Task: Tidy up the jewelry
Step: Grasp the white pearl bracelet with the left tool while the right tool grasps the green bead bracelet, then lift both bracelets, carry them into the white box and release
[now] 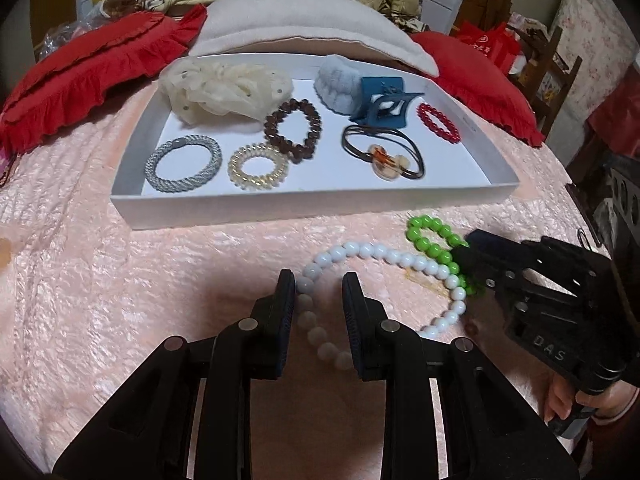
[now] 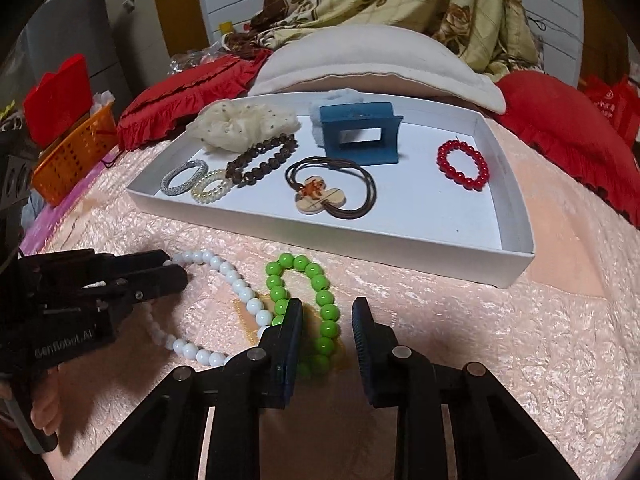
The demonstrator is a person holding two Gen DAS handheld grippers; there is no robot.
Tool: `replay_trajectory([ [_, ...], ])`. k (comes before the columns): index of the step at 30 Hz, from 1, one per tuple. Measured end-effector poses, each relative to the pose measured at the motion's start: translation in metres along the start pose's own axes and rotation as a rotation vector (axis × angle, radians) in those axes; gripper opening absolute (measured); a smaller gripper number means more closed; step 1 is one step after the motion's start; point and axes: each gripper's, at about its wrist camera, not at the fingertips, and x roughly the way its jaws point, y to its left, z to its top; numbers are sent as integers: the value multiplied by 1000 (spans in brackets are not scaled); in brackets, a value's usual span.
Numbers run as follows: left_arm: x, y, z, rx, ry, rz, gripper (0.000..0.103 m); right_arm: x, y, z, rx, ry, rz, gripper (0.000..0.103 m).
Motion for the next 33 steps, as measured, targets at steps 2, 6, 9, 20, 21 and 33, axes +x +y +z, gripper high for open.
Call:
replay_trajectory([
  [2, -2, -6, -4, 12, 16, 6, 9, 0, 4, -1, -10, -2, -7, 25],
  [6, -10, -13, -11, 5, 45, 5, 8, -2, 13, -4, -27, 1, -50, 9],
  [9, -28, -14, -15, -7, 26, 5, 8, -9, 6, -3, 34, 10, 1, 9],
  [20, -107, -22, -8, -14, -78, -11, 8, -76, -3, 5, 90, -108, 33, 9],
  [21, -111, -22, -7, -14, -83, -11, 8, -83, -4, 5, 93, -119, 33, 9],
  [33, -147, -20, 30, -36, -135, -4, 8, -133, -37, 21, 145, -196, 1, 9],
])
